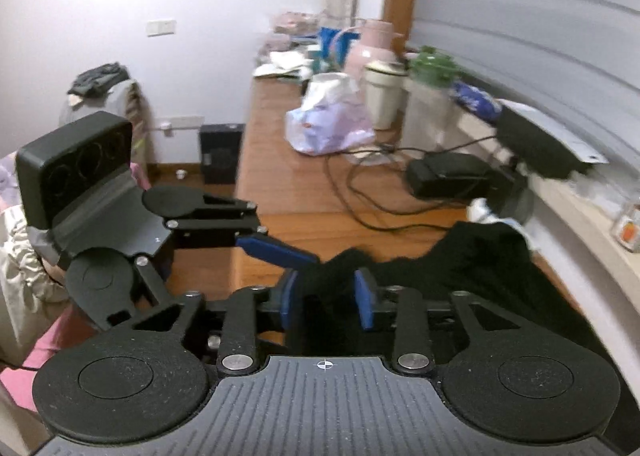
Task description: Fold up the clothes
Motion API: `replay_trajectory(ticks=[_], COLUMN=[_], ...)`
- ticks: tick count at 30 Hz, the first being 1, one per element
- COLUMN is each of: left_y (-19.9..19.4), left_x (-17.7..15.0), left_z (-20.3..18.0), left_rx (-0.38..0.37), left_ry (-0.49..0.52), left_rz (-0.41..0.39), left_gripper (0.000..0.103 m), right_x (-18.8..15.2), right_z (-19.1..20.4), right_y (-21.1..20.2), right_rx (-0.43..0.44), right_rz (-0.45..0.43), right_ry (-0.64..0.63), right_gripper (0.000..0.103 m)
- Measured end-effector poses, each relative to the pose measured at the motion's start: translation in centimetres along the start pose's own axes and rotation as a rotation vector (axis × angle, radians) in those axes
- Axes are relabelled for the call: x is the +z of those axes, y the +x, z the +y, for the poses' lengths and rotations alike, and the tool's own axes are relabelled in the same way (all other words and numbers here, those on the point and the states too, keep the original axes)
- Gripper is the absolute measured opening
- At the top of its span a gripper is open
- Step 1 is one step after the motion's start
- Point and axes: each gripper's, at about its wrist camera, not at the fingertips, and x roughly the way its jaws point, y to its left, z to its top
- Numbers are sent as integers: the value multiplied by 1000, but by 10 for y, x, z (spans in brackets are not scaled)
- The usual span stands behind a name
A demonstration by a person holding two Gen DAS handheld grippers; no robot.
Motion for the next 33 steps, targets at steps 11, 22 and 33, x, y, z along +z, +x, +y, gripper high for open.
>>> replay_trajectory(ticks=[11,22,33], left_y=[-18,-1,-1], left_x=[-18,-27,-30], left_z=[34,12,14], left_rx=[60,40,54], left_ry=[-138,-62,-90], left_rz=[59,157,132], left_gripper=[73,75,40], right_x=[-82,-98,-105], right_z=[-6,-26,-37], right_y=[-34,-45,-55], right_rx=[-96,-175,-179], right_rz=[180,180,156], right_ry=[-77,-40,17], right_gripper=[38,2,27])
